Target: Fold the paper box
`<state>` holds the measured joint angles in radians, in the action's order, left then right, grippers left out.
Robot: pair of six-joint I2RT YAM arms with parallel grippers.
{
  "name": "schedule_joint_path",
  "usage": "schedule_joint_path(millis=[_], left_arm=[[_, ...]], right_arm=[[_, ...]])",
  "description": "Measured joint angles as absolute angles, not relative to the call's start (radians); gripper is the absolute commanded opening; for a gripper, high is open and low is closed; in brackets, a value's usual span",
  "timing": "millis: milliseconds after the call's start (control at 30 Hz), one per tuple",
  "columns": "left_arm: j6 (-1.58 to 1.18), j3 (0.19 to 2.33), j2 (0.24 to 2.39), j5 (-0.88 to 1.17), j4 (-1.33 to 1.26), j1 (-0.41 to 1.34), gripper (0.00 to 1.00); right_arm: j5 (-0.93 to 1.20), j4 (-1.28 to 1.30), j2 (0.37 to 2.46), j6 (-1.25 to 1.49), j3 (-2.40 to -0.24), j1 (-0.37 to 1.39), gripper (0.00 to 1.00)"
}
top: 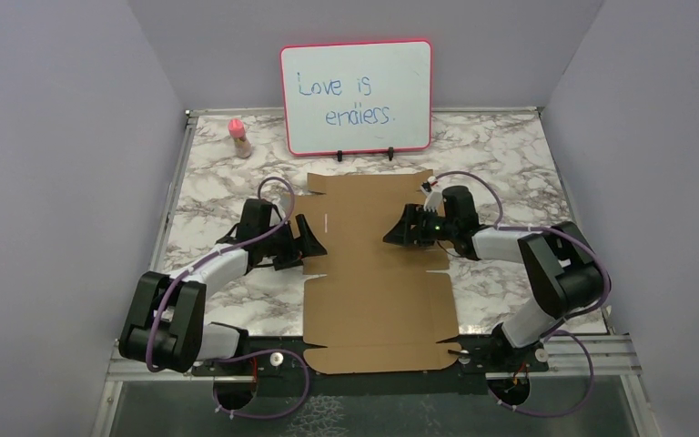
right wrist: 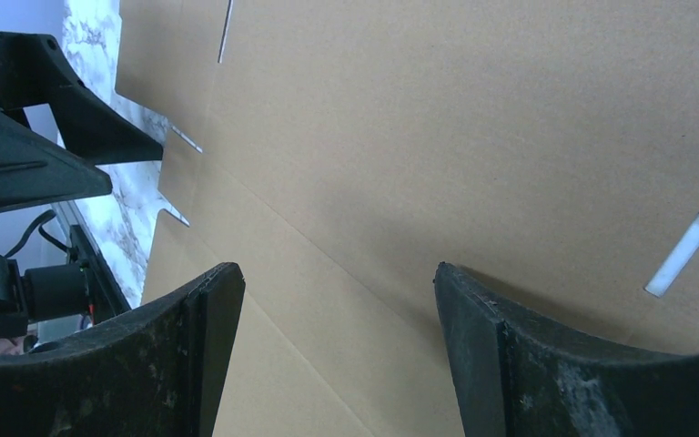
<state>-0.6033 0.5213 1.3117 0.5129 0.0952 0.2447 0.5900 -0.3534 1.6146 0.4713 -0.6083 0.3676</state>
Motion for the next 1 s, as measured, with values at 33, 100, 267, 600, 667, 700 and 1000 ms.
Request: schedule_joint_path(millis=[33,100,267,600,667,700,1000], left_arm=[[-0.605,0.521,1.314,0.513,0.091,0.247,0.86],[-0.607,0.522,1.317,0.513,0.083,0.254,0.84],[-0.607,0.522,1.317,0.508,0.085,0.257,0.75],[-0.638,0.522,1.266,0.508,0.108,0.264,0.73],[-0.649,0.525,1.247,0.508,0.107,0.266,0.72],[-0.654,0.528,1.240,0.508,0.107,0.268,0.71],[-0.685,0.560,1.221,0.509,0.107,0.297,0.70]], right_arm=[[0.591,-0.361,1.618,0.473,-0.608,0.368,0.83],[0.592,-0.378,1.628,0.475,-0.608,0.368,0.83],[0.593,-0.413,1.645,0.481,-0.608,0.373,0.83],[0.582,-0.452,1.659,0.482,-0.607,0.374,0.83],[0.578,-0.457,1.661,0.482,-0.607,0.376,0.83],[0.575,-0.459,1.662,0.482,-0.607,0.377,0.83],[0.558,-0.487,1.672,0.482,-0.607,0.381,0.83]])
